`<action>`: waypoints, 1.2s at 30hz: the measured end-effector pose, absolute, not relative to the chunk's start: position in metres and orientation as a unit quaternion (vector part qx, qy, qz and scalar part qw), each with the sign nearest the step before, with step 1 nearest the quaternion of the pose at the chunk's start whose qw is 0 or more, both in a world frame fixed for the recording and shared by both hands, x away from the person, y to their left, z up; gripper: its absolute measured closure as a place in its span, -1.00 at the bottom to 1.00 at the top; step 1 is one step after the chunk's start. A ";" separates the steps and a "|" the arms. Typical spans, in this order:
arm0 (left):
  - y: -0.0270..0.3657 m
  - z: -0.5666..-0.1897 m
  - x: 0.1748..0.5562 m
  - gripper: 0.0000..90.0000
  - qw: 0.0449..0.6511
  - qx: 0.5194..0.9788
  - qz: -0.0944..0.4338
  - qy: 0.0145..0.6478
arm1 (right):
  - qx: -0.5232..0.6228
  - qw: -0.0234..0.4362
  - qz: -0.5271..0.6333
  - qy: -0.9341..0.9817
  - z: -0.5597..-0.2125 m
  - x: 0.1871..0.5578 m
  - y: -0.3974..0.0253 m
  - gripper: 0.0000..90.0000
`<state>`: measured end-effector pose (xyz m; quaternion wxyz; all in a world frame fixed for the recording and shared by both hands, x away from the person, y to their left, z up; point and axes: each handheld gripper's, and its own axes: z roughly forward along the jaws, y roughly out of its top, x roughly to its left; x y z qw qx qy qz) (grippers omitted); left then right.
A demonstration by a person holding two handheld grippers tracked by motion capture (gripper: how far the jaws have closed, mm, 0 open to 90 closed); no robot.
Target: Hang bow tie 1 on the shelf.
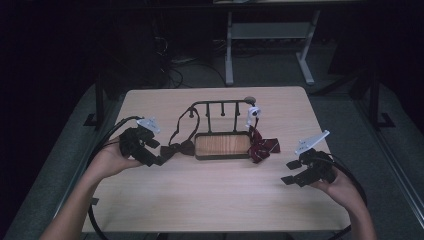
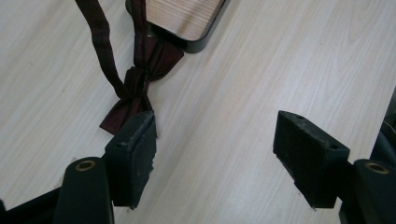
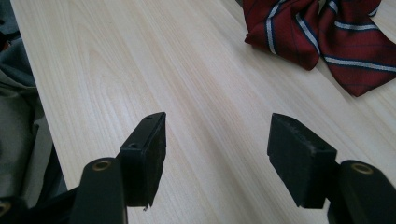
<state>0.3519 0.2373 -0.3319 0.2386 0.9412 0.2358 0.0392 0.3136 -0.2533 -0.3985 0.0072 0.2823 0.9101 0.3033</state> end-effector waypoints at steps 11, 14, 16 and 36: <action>0.242 -0.347 0.347 -0.37 0.239 0.940 0.039 0.241 | 0.283 0.007 0.301 0.910 -0.400 0.314 -0.254 -0.18; 0.244 -0.351 0.345 -0.37 0.239 0.940 0.040 0.240 | 0.284 0.005 0.301 0.910 -0.401 0.313 -0.255 -0.18; 0.245 -0.353 0.344 -0.37 0.240 0.940 0.040 0.240 | 0.285 0.004 0.301 0.910 -0.402 0.313 -0.255 -0.18; 0.253 -0.372 0.330 -0.38 0.264 0.931 0.052 0.246 | 0.286 0.002 0.299 0.911 -0.406 0.312 -0.255 -0.18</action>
